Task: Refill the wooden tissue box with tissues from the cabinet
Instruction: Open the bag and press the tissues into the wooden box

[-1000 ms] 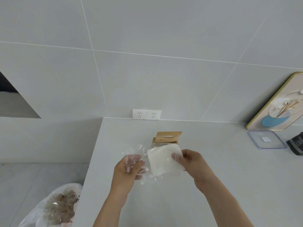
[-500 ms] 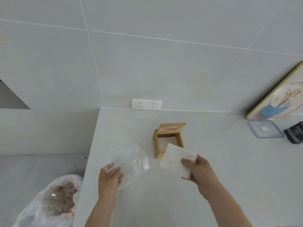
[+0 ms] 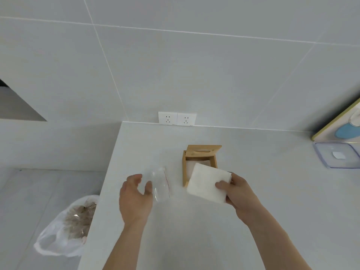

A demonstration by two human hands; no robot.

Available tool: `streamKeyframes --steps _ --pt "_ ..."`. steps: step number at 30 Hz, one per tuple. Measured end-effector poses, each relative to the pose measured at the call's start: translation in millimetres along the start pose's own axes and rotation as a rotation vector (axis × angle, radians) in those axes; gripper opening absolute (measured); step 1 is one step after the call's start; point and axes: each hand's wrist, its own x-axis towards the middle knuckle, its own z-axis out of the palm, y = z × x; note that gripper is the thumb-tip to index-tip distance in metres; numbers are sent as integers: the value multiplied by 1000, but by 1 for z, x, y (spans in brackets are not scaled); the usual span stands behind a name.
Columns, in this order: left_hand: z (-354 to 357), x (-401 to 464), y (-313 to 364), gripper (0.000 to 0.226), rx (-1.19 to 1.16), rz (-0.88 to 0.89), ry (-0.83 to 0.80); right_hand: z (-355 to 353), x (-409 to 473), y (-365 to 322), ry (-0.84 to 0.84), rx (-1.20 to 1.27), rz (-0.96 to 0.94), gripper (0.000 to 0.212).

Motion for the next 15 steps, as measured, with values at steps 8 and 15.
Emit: streamKeyframes --steps 8,15 --pt "50 -14 95 49 -402 -278 -583 -16 35 -20 -214 29 -19 36" --pt "71 -3 98 44 -508 -347 -494 -17 62 -19 -195 52 8 41"
